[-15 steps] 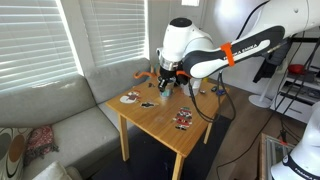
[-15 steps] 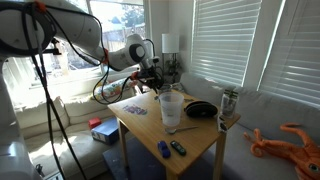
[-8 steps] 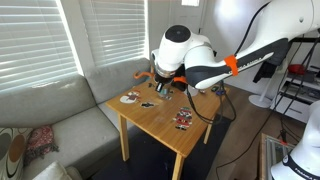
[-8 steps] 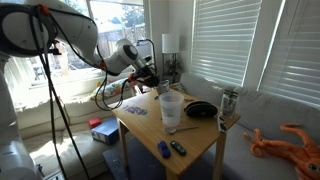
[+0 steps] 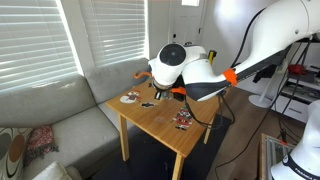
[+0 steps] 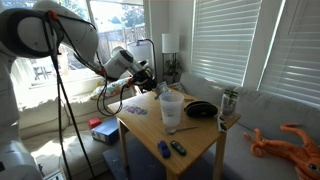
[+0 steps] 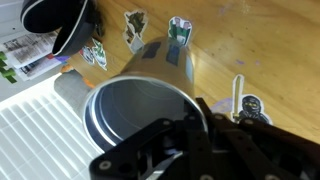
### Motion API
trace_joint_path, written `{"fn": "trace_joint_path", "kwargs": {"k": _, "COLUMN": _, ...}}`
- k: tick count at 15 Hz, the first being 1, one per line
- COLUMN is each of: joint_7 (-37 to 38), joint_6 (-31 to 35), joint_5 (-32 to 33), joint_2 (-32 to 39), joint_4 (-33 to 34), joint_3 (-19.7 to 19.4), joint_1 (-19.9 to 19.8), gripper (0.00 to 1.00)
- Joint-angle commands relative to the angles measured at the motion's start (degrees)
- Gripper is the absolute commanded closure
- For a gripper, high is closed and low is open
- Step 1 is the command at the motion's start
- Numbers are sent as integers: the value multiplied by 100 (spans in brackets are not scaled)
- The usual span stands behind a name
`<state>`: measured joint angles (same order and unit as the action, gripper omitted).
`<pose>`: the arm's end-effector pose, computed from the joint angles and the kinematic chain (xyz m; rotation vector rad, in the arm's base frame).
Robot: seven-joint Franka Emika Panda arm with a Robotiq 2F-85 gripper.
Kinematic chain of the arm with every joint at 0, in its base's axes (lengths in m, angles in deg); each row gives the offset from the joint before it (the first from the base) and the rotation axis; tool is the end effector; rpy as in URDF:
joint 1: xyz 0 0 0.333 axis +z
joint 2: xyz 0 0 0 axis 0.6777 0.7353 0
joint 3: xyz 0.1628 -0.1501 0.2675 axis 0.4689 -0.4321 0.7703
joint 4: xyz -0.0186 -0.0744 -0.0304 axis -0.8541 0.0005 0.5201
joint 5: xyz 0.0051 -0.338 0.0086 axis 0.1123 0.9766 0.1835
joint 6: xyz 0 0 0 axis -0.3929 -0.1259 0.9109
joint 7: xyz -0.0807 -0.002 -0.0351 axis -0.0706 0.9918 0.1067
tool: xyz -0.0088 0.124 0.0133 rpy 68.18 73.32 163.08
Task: Turn the silver cup over, put the plastic cup on top of the silver cup and then put the silver spoon inside the plastic cup
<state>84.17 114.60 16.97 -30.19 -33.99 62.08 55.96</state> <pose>0.5512 0.1622 0.4695 2.4373 0.3760 0.5520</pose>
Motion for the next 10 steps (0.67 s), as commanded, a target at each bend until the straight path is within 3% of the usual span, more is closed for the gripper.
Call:
{"fn": "trace_joint_path", "kwargs": {"k": 1, "joint_7": 105, "joint_6": -65, "joint_5": -198, "joint_2": 97, "joint_4": -10, "joint_3": 62, "joint_1": 0, "gripper": 64}}
{"fn": "trace_joint_path", "kwargs": {"k": 6, "joint_7": -49, "joint_6": -2, "joint_5": -717, "joint_2": 103, "joint_4": -39, "joint_3": 78, "joint_1": -22, "gripper": 30}}
{"fn": "trace_joint_path", "kwargs": {"k": 10, "joint_7": -194, "joint_6": -3, "joint_5": -1596, "joint_2": 73, "joint_4": -18, "joint_3": 96, "joint_1": -43, "gripper": 3}}
